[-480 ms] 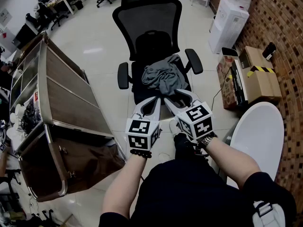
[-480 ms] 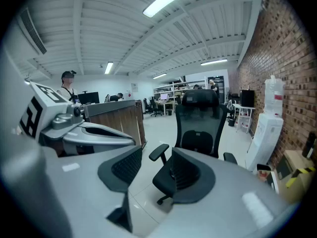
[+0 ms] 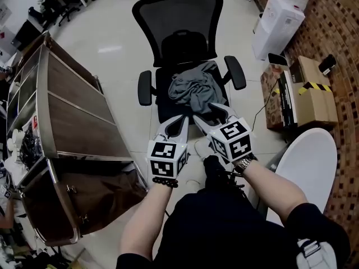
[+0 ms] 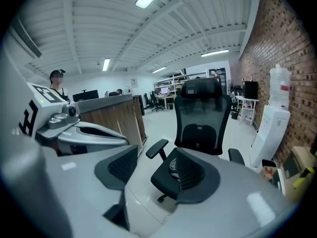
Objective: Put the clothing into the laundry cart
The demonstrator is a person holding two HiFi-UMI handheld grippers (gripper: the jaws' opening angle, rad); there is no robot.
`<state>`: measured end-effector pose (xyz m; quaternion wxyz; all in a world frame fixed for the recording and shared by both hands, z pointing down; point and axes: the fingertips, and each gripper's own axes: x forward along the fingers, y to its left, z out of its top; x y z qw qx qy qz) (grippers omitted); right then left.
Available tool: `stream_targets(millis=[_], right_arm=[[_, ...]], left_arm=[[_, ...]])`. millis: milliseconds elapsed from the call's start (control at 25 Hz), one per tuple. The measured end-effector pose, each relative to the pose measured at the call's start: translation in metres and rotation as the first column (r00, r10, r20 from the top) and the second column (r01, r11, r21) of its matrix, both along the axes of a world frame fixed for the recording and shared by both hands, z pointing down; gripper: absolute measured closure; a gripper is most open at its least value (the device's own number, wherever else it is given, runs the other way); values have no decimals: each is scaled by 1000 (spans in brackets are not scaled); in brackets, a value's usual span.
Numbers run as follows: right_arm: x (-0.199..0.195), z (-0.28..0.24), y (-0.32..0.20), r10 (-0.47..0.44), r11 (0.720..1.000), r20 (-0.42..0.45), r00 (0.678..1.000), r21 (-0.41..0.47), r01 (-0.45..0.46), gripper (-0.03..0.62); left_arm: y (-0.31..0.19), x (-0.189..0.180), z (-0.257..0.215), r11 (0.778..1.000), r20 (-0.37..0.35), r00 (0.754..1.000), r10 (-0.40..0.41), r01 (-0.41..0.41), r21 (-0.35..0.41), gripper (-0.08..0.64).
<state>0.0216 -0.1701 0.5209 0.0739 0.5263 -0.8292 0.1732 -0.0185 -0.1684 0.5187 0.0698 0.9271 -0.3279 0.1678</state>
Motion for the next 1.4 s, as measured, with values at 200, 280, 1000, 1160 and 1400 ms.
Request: stream_targets(millis=[200,280,1000,1160,1400], right_arm=[[19,39,-59,-10,998,5,1000,-62,11,317],[26,62,-84,-20,996,5,1000,-90,20,297],[51,359,-267,-267,874,-79,960,-439,207,98],[52,426,-290,-326,831,-101,940,-505,234,56],[48,509,-316,-425,789,-188,886,-557,261,5]], left_arm=[[-53,13,34,998,17,1000,-17,17,-53,557],[-76,19,54,997,23,999,-26,28,-75,557],[-266,46,289,899,86,975,-205,222,-378,557],[-296,49,338,877,116,969,-217,246,-414,557],[-328,45,398,842,134,958,-252,285,-457,557]])
